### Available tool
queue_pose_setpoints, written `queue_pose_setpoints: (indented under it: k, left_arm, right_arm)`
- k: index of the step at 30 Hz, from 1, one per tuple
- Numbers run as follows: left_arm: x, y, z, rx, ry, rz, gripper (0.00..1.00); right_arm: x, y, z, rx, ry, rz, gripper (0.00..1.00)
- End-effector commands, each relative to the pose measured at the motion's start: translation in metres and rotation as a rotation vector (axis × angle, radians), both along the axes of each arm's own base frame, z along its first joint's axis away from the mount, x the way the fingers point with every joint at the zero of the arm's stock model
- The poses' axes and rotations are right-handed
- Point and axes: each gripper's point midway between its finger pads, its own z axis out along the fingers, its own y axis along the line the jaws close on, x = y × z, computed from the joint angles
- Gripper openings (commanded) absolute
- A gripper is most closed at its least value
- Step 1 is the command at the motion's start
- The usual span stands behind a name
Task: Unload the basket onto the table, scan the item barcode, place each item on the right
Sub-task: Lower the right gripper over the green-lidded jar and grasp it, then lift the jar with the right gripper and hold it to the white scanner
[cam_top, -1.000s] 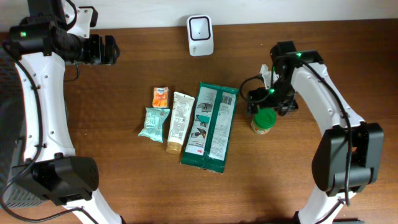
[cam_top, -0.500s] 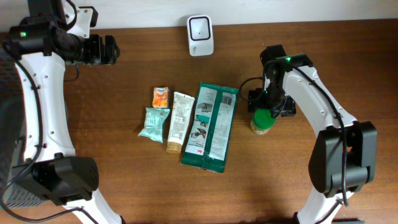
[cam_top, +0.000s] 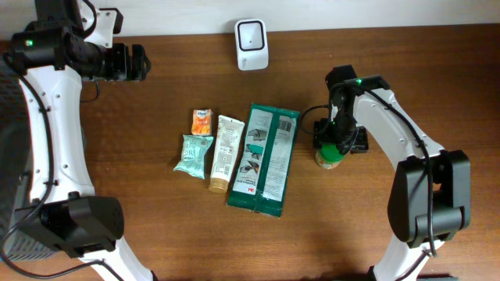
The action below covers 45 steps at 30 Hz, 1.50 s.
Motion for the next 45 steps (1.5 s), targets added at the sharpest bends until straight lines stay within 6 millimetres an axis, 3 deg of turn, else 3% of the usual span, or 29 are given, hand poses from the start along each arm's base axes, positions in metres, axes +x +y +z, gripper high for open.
queue_pose_setpoints:
  k: [1,7,8,9,12,15,17,19,22,27,30,36,40,42,44,45]
  left_arm:
    - [0.000,0.000,0.005,-0.001,-0.017,-0.012,0.99]
    - [0.000,0.000,0.005,-0.001,-0.017,-0.012,0.99]
    - [0.000,0.000,0.005,-0.001,-0.017,-0.012,0.99]
    - [0.000,0.000,0.005,-0.001,-0.017,-0.012,0.99]
    - [0.000,0.000,0.005,-0.001,-0.017,-0.012,0.99]
    - [0.000,0.000,0.005,-0.001,-0.017,-0.012,0.99]
    - [0.000,0.000,0.005,-0.001,-0.017,-0.012,0.99]
    - [0.000,0.000,0.005,-0.001,-0.017,-0.012,0.99]
    - [0.000,0.000,0.005,-0.001,-0.017,-0.012,0.99]
    - [0.000,0.000,0.005,-0.001,-0.017,-0.012,0.99]
    - [0.000,0.000,0.005,-0.001,-0.017,-0.012,0.99]
    - [0.000,0.000,0.005,-0.001,-0.017,-0.012,0.99]
    - [0.000,0.000,0.005,-0.001,-0.017,-0.012,0.99]
    - [0.000,0.000,0.005,-0.001,-0.017,-0.012,0.99]
    - [0.000,0.000,0.005,-0.001,-0.017,-0.012,0.99]
    - [0.000,0.000,0.005,-0.001,-0.017,-0.012,0.99]
  right_arm:
    - [-0.002,0.000,-0.001,-0.006,0.003,0.003,0.71]
    - [-0.002,0.001,-0.001,-0.005,0.002,0.002,0.61]
    - [0.001,0.001,0.001,-0.004,-0.006,0.003,0.51]
    - [0.004,0.001,0.004,-0.002,-0.017,0.003,0.48]
    - [0.016,0.005,0.021,0.014,-0.056,0.003,0.48]
    - [0.031,0.033,0.045,0.166,-0.109,0.101,0.49]
    - [0.038,0.082,0.079,0.457,-0.187,0.284,0.49]
    - [0.039,0.118,0.113,0.702,-0.258,0.401,0.49]
    - [0.038,0.146,0.160,0.984,-0.338,0.473,0.49]
    - [0.033,0.145,0.225,1.365,-0.456,0.529,0.48]
    - [0.031,0.137,0.249,1.504,-0.486,0.522,0.49]
    - [0.034,0.137,0.239,1.446,-0.484,0.521,0.47]
    - [0.043,0.143,0.190,1.147,-0.410,0.488,0.42]
    - [0.052,0.147,0.149,0.850,-0.345,0.418,0.45]
    - [0.062,0.148,0.152,0.713,-0.388,0.426,0.47]
    - [0.070,0.146,0.165,0.654,-0.437,0.441,0.49]
